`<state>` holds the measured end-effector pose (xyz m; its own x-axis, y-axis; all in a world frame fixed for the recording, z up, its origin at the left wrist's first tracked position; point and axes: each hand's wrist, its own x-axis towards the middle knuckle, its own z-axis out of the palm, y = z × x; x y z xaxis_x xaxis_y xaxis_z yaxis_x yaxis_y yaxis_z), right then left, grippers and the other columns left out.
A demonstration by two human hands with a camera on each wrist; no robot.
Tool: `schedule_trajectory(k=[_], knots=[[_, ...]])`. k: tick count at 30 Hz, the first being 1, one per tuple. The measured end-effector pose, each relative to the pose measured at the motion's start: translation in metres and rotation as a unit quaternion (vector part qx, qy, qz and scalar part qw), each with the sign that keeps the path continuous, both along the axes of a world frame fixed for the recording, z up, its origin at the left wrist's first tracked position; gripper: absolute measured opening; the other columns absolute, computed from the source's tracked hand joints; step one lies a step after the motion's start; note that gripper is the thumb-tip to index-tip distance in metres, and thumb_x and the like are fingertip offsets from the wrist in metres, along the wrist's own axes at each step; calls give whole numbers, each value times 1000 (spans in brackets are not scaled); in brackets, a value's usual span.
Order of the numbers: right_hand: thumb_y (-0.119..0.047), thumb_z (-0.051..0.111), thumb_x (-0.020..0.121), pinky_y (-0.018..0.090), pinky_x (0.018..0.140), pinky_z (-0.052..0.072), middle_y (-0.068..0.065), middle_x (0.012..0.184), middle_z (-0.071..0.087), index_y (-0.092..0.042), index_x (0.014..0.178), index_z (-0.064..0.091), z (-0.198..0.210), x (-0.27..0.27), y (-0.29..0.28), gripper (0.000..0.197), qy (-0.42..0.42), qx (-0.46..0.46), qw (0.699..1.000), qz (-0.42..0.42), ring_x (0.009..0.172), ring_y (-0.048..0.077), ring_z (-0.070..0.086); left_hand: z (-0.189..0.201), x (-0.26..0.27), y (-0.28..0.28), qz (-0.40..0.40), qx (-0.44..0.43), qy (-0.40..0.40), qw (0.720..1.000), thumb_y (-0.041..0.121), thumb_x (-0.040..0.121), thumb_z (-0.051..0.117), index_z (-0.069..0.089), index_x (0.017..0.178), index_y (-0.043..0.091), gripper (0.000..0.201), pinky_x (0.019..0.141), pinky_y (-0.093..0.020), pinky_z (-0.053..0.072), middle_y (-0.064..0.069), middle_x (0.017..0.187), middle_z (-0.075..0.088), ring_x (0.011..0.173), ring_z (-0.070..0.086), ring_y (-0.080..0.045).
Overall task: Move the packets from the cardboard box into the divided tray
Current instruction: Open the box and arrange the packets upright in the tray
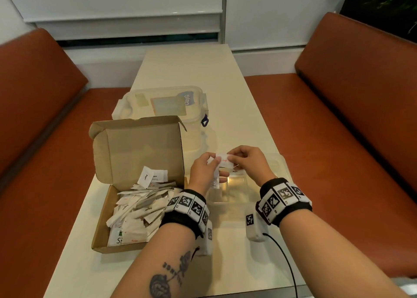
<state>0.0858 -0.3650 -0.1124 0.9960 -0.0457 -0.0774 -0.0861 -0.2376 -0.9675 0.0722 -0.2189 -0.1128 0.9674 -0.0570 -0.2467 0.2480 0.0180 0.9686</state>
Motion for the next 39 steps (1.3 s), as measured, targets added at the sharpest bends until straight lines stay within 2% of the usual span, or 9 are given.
schedule_trajectory(k=[3, 8, 11, 14, 19, 22, 26, 30, 39], knots=[[-2, 66, 84, 30, 67, 57, 9, 74, 65, -4, 88, 67, -2, -1, -4, 5, 7, 10, 1000, -6, 65, 18, 61, 0, -1, -1, 3, -2, 9, 1000, 15, 99, 46, 58, 102, 10, 13, 53, -29, 57, -13, 83, 67, 63, 69, -23], [-6, 69, 83, 13, 55, 48, 7, 77, 66, -6, 92, 70, -2, -1, -8, 9, 7, -57, 998, 30, 61, 9, 58, 2, -1, -6, -7, 16, 10, 1000, 11, 97, 49, 60, 101, 7, 13, 47, -25, 53, -17, 80, 66, 56, 65, -20], [-8, 69, 83, 17, 61, 46, 8, 76, 66, -8, 85, 69, -2, 1, -15, 3, -7, -73, 997, -26, 64, 12, 57, 1, -2, -7, 2, 8, 9, 1000, 7, 95, 51, 61, 95, 9, 10, 49, -27, 55, -15, 85, 65, 54, 61, -19], [-10, 69, 82, 8, 54, 37, -4, 67, 60, -12, 81, 69, -2, 2, -35, 2, -21, -160, 984, -74, 61, 4, 51, -3, -1, -6, 17, 27, -1, 1000, 6, 94, 51, 62, 100, 9, 13, 49, -26, 55, -11, 89, 65, 54, 61, -18], [-12, 67, 84, 25, 76, 49, 1, 86, 68, -12, 84, 71, -7, 1, -59, 4, 51, -313, 948, -8, 81, 13, 60, -9, -1, -5, 35, 60, -6, 998, 11, 98, 48, 60, 118, 9, 24, 51, -20, 54, -6, 76, 65, 56, 64, -15], [-13, 68, 84, 32, 84, 52, 2, 88, 71, -13, 85, 73, -18, -2, -57, 5, 56, -347, 936, 10, 86, 16, 63, -12, -1, -5, 31, 81, -4, 996, 12, 99, 46, 57, 126, 12, 29, 47, -15, 50, -6, 74, 65, 53, 64, -11], [-15, 68, 83, 29, 77, 47, 0, 89, 70, -16, 84, 74, -33, -3, -54, 7, 43, -324, 945, -17, 84, 15, 60, -14, -1, -3, 14, 106, 2, 994, 15, 99, 46, 54, 130, 17, 32, 50, -18, 49, -6, 69, 67, 51, 64, -8], [-22, 67, 85, 24, 68, 37, -5, 86, 55, -18, 87, 74, -43, -1, -51, 9, 11, -368, 929, -29, 78, 10, 51, -16, -1, 0, 6, 104, 2, 995, 13, 98, 47, 54, 131, 15, 33, 45, -13, 46, -6, 67, 67, 47, 64, -5], [-24, 60, 89, 28, 62, 44, 3, 85, 59, -14, 87, 58, -48, -5, -49, 10, -43, -456, 889, -9, 74, 20, 55, -20, 0, 5, -9, 104, 8, 994, 11, 97, 49, 57, 127, 12, 31, 51, -14, 51, -4, 72, 68, 52, 66, -8]])
